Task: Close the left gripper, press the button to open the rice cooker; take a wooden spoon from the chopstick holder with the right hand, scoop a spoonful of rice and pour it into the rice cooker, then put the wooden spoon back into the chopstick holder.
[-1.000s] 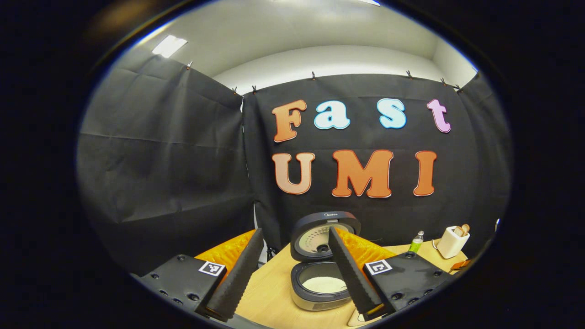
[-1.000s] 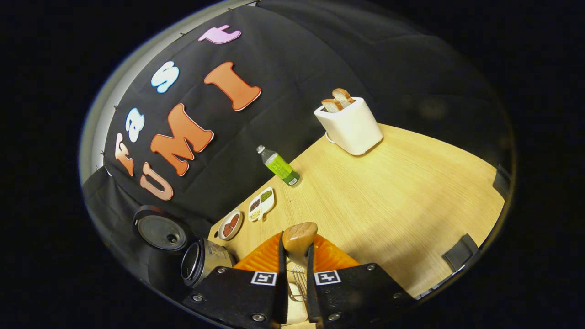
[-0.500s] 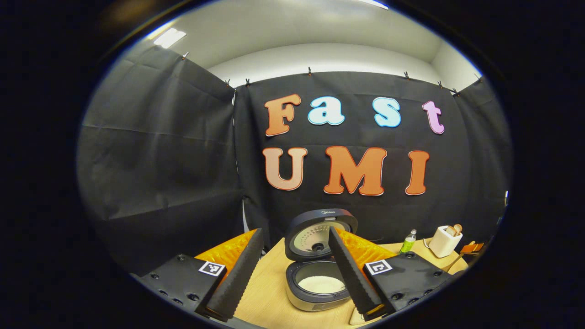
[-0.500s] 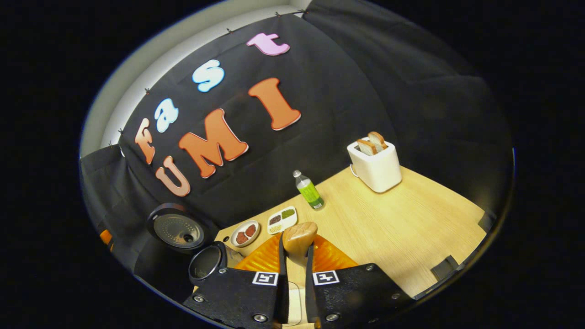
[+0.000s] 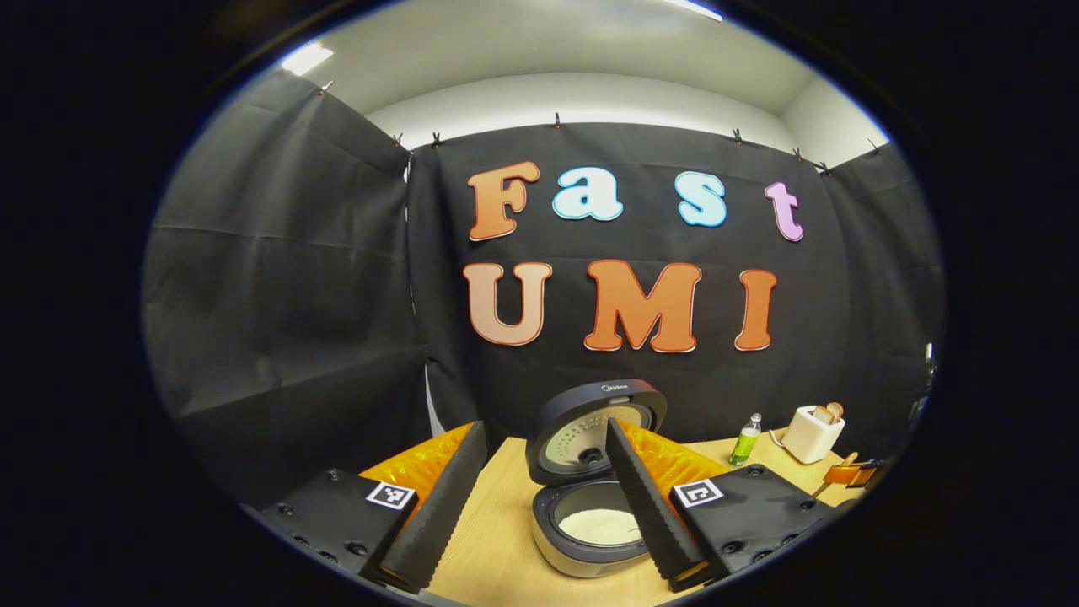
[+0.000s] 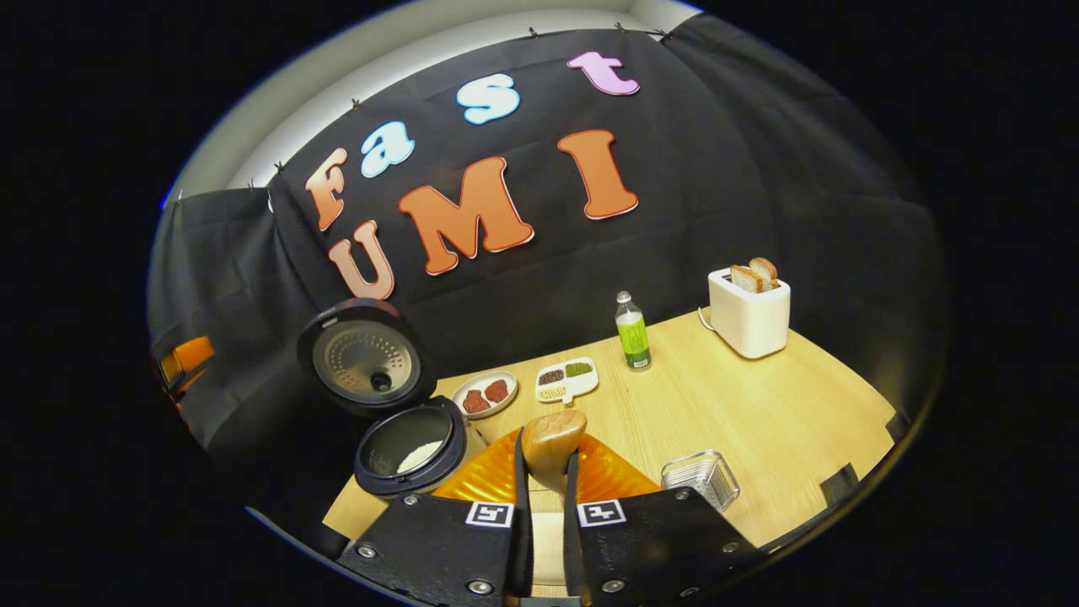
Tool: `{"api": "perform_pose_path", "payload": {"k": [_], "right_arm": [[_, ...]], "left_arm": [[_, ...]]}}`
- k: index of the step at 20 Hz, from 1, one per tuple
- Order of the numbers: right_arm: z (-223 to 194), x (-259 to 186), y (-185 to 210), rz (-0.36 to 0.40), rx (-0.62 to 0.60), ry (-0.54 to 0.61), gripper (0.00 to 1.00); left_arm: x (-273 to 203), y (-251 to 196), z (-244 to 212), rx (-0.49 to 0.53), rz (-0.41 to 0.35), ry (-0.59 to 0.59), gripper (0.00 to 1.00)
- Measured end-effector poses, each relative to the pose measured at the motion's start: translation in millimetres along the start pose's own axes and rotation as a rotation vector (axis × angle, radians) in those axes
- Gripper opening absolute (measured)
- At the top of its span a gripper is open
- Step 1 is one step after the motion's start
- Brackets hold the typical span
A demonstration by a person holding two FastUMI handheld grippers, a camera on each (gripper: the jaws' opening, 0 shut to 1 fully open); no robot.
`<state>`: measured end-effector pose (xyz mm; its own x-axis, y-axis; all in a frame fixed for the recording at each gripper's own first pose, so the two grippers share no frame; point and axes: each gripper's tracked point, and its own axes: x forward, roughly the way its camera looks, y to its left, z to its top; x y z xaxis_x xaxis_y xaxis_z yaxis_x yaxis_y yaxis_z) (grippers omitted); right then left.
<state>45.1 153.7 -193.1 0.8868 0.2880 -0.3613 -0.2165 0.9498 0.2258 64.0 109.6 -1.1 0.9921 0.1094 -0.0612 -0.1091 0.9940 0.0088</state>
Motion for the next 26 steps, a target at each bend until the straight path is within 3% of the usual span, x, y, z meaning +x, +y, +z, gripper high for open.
{"api": "perform_pose_path", "payload": {"k": [5, 6, 12, 13, 14, 19, 26], "right_arm": [[-45.8, 10.8, -8.4, -0.13, -0.152, 0.031, 0.14], [-53.0, 10.6, -8.1, -0.143, -0.184, 0.035, 0.13], [-94.5, 2.5, 2.4, -0.203, -0.282, 0.08, 0.14], [-98.1, 0.6, 4.7, -0.208, -0.284, 0.086, 0.09], [-101.8, 0.0, 6.9, -0.211, -0.277, 0.094, 0.13], [-114.0, -2.2, 24.3, -0.188, -0.113, 0.121, 0.14], [-117.7, 13.2, 46.2, -0.073, 0.23, 0.12, 0.14]], "left_arm": [[13.9, 22.0, -16.2, 0.035, -0.044, 0.031, 0.92], [15.0, 26.5, -18.5, 0.04, -0.048, 0.034, 0.95], [26.9, 42.7, -32.3, 0.047, -0.08, 0.055, 0.92], [27.6, 45.1, -33.4, 0.045, -0.083, 0.058, 0.92], [27.7, 47.6, -34.2, 0.042, -0.086, 0.06, 0.92], [29.8, 59.8, -37.9, 0.023, -0.079, 0.063, 0.92], [28.7, 66.7, -43.0, 0.015, -0.066, 0.073, 0.92]]}}
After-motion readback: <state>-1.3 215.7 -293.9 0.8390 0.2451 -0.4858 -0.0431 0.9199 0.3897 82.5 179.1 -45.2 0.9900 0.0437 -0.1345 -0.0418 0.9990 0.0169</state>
